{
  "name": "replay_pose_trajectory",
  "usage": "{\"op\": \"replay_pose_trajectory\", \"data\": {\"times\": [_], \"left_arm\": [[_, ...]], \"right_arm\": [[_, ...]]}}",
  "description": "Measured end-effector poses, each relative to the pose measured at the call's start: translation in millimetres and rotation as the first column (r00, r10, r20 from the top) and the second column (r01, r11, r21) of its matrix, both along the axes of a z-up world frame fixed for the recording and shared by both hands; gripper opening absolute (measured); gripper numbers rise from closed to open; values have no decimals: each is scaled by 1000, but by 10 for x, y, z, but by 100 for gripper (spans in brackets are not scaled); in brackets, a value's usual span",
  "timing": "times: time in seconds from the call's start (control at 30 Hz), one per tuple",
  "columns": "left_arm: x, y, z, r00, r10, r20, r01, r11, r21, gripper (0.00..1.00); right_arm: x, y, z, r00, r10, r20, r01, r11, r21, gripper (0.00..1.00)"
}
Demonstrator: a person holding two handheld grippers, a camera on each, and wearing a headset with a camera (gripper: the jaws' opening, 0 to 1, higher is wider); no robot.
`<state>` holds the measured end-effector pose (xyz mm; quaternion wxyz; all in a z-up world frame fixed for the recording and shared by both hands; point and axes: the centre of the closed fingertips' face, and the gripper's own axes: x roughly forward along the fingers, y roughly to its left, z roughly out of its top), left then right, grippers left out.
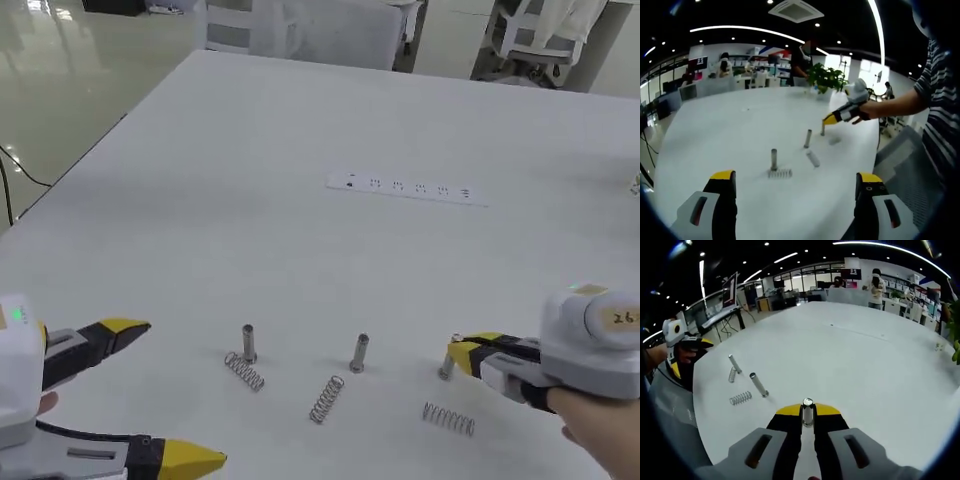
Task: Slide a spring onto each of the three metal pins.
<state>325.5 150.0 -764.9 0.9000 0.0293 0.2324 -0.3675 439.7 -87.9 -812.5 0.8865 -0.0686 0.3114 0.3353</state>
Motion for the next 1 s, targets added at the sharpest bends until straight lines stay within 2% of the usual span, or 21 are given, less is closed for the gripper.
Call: {"op": "replay_pose_trajectory", "data": {"times": [0.23, 0.73, 1.0], "left_arm": [[9, 3, 20, 1000, 7, 6, -7, 1000, -8, 97], [-13, 6, 3, 1000, 11, 4, -11, 1000, -10, 96], [-17, 15, 11, 1000, 14, 5, -14, 1000, -14, 97]], "right_arm": [[-56, -23, -6, 1000, -1, 12, 1, 1000, -18, 5], [-92, -37, -29, 1000, -14, -2, 14, 1000, -11, 6], [-70, -33, 14, 999, -34, -12, 34, 999, 24, 13]]}}
